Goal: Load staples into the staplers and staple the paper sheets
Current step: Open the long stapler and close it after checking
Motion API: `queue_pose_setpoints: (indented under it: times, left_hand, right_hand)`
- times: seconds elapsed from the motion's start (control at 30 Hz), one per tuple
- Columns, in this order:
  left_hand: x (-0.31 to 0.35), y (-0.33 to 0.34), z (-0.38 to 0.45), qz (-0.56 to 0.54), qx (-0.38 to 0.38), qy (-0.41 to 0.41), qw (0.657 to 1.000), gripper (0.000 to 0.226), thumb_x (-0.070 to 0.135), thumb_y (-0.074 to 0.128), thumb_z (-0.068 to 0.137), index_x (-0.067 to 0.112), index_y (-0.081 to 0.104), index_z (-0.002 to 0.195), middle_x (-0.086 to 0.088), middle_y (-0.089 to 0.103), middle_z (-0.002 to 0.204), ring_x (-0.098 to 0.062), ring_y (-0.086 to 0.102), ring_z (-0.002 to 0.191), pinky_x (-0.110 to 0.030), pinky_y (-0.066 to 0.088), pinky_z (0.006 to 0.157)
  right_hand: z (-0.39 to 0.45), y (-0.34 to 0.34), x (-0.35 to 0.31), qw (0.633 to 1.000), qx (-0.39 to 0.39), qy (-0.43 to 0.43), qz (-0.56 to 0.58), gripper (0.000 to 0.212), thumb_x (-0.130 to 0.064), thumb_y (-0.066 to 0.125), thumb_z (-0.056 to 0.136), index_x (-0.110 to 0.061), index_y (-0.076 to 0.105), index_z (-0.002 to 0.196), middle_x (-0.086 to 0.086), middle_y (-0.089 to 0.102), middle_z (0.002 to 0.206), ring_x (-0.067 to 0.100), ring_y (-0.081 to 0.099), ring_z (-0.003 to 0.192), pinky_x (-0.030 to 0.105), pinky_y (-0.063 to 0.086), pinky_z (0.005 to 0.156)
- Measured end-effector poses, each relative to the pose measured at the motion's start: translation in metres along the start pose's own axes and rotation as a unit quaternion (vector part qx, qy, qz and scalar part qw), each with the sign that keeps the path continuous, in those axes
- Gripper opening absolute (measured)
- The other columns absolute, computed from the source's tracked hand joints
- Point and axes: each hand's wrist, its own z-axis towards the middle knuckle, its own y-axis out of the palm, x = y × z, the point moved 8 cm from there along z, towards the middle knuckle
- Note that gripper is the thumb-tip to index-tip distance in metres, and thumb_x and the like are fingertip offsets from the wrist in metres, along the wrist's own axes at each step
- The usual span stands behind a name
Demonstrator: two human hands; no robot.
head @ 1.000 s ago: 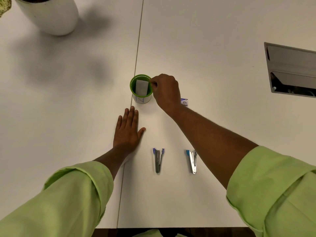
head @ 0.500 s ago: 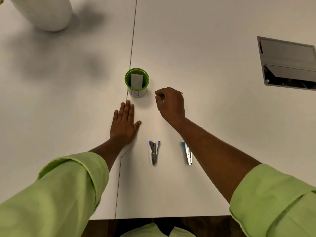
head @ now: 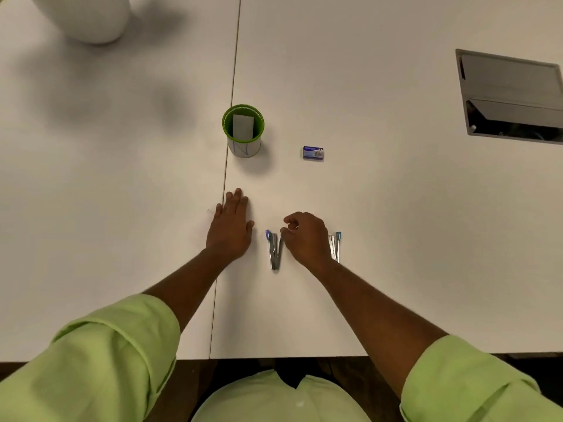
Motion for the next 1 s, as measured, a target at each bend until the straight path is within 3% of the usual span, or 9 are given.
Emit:
queue_pose_setpoints:
  times: [0.17,0.33,0.5,0.8,1.0]
  left_hand:
    - [0.019,0.011,-0.044,-0.108,0.038,0.022,0.993,0.047,0.018,0.049,0.103,0.008,0.043,0.148,-0.007,0.021,0.167,-0.025,0.011,0.157,-0.041,0.013,0.127]
    - [0.031,0.018,-0.071,-0.246,0.073,-0.001,0.966,0.039,0.002,0.044,0.101,0.006,0.058,0.137,-0.007,0.042,0.157,-0.022,0.028,0.152,-0.036,0.029,0.123]
    - [0.035,0.020,-0.078,-0.273,0.066,0.022,0.959,0.040,-0.007,0.045,0.096,0.005,0.065,0.129,-0.009,0.054,0.144,-0.025,0.047,0.140,-0.039,0.038,0.117]
    - [0.033,0.029,-0.072,-0.247,0.008,0.025,0.969,0.042,-0.004,0.044,0.098,0.004,0.059,0.137,-0.011,0.056,0.144,-0.024,0.051,0.136,-0.040,0.038,0.116]
    - [0.033,0.026,-0.073,-0.313,0.034,-0.006,0.949,0.041,-0.008,0.047,0.096,0.008,0.065,0.128,-0.004,0.066,0.129,-0.018,0.061,0.119,-0.027,0.046,0.106]
  right_hand:
    - [-0.030,0.022,0.011,0.999,-0.029,0.024,-0.037,0.050,-0.048,0.070,0.086,-0.026,0.053,0.128,-0.002,0.060,0.116,0.017,0.063,0.099,0.032,0.051,0.082]
    - [-0.042,0.033,0.016,0.997,-0.033,0.053,-0.050,0.074,-0.054,0.073,0.081,-0.016,0.044,0.137,0.003,0.054,0.131,0.023,0.059,0.115,0.034,0.049,0.089]
    - [-0.046,0.036,0.016,0.997,-0.017,0.069,-0.043,0.068,-0.052,0.077,0.079,-0.015,0.048,0.129,0.001,0.057,0.123,0.021,0.061,0.106,0.033,0.050,0.083]
    - [-0.044,0.034,0.020,0.997,0.008,0.062,-0.041,0.042,-0.036,0.074,0.083,-0.015,0.058,0.115,-0.001,0.067,0.104,0.019,0.064,0.094,0.027,0.046,0.077]
    - [-0.044,0.032,0.027,0.996,-0.007,0.089,0.020,0.033,-0.033,0.074,0.078,-0.017,0.065,0.106,-0.006,0.072,0.090,0.015,0.068,0.087,0.032,0.054,0.078]
